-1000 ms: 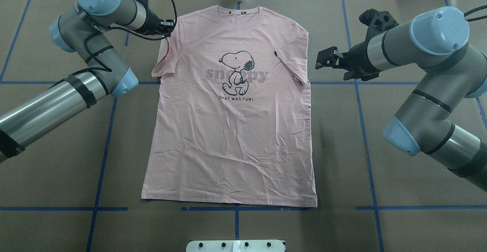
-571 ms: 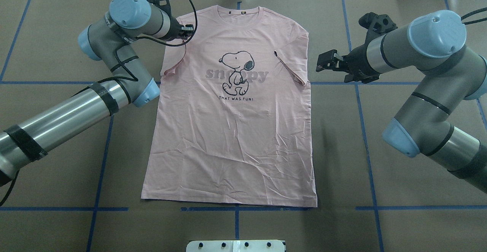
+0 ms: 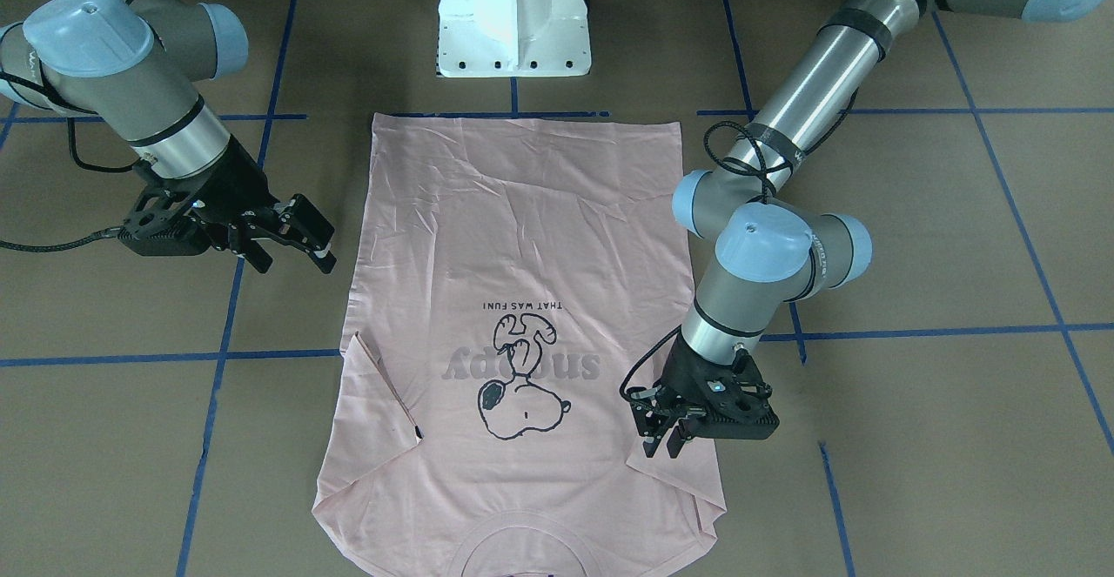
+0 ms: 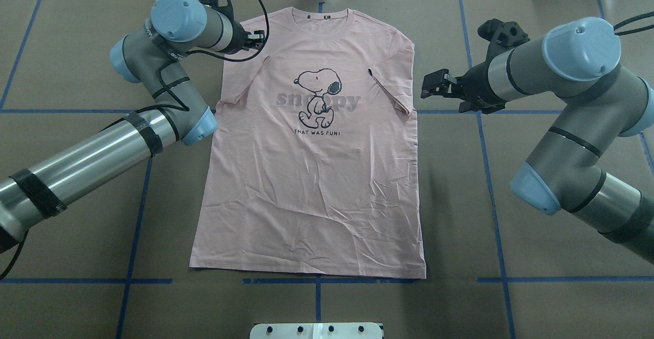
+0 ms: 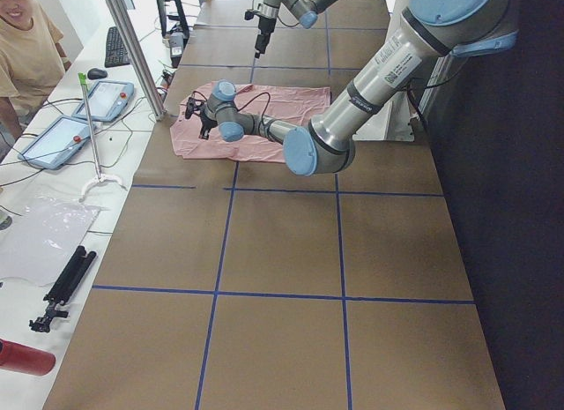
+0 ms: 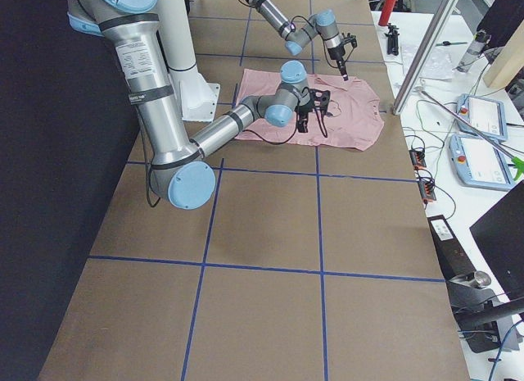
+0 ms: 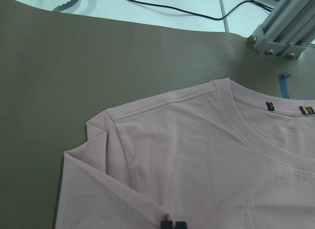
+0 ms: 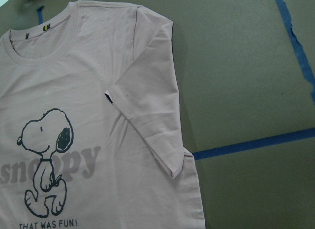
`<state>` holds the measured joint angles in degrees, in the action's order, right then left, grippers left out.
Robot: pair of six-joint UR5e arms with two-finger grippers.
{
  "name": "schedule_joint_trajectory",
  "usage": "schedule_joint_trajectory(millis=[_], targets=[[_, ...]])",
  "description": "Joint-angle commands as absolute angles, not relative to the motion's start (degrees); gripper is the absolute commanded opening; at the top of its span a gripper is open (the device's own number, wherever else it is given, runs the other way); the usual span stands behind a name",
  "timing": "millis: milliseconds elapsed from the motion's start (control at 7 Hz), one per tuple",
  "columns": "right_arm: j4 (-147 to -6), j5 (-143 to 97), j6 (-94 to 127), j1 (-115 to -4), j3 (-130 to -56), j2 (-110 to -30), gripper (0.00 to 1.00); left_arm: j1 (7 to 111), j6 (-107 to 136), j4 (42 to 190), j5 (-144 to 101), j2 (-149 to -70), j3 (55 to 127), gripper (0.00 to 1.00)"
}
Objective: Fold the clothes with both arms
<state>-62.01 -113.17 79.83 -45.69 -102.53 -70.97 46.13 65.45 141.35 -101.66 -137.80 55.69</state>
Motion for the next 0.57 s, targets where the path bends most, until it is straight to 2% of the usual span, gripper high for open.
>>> schedule_joint_trajectory(millis=[0, 286, 429], targets=[[-62.22, -107.26, 90.38, -38.89, -107.46, -71.8, 1.0, 44.84, 66.61, 141.95, -102.13, -126.46, 72.85, 0.79], [-62.66, -97.61, 98.67, -29.49, -111.69, -76.61, 1.0, 43.07, 75.54, 141.16, -102.65, -122.36, 80.74, 0.79], [-62.67, -94.51, 103.31, -24.22, -115.71, -80.56, 1.0, 42.81, 77.33, 137.67, -104.74, -118.78, 87.38, 0.79]])
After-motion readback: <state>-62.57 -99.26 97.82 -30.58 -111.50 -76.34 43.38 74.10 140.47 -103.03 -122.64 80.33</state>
